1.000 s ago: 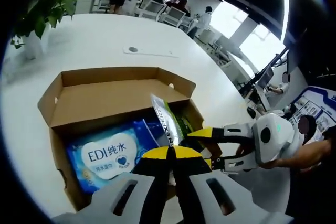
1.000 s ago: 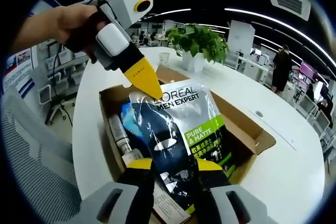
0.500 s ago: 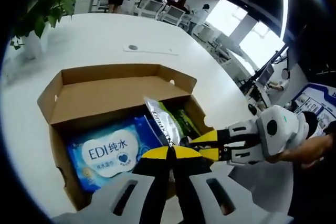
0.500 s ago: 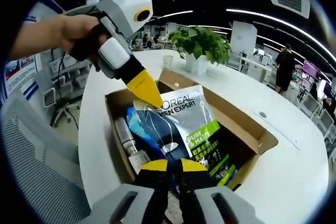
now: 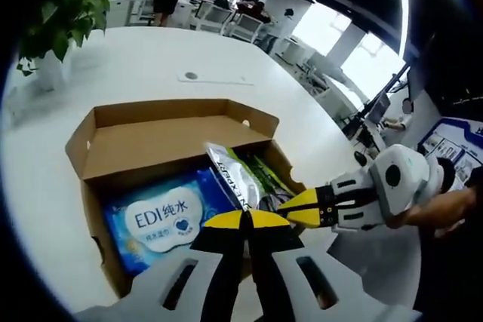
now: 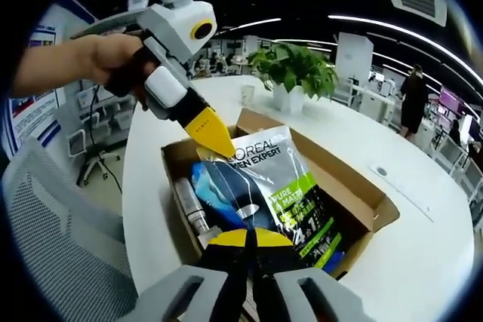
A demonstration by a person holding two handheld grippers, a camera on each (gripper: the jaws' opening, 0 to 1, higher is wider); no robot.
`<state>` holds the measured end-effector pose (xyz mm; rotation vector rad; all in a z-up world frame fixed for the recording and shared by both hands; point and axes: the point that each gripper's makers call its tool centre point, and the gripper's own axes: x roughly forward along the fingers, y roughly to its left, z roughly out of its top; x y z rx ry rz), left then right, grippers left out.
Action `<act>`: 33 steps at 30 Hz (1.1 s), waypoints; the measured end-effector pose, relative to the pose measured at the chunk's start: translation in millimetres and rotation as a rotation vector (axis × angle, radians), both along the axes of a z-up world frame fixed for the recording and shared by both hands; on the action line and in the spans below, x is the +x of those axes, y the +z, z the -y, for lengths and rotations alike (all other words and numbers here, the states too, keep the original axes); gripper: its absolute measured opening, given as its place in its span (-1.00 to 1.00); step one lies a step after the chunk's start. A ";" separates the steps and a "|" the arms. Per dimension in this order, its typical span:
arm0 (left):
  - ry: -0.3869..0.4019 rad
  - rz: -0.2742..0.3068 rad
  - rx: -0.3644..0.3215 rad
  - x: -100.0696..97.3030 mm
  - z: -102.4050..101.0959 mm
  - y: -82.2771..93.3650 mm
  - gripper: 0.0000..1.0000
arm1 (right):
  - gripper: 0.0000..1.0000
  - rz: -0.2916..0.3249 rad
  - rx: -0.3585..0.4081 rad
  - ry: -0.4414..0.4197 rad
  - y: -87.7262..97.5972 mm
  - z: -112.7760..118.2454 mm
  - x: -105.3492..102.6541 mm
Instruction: Operate the shoe box by opening the lid, removing the specified soft item, and placing it in the target area until the item is outside and the box remains undamaged.
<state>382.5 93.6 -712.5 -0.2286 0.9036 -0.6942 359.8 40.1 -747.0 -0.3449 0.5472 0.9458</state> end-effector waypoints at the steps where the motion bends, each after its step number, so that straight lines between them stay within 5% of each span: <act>1: 0.002 0.002 -0.004 -0.2 -0.5 1.1 -1.00 | -1.00 0.003 0.000 0.003 1.9 -0.4 -0.2; 18: 0.015 0.069 -0.054 -3.4 10.0 36.4 -1.00 | -1.00 0.058 0.009 0.002 35.2 7.3 4.6; 33: -0.028 0.083 -0.073 2.4 39.1 42.4 -1.00 | -1.00 0.085 -0.017 -0.033 43.4 36.3 6.5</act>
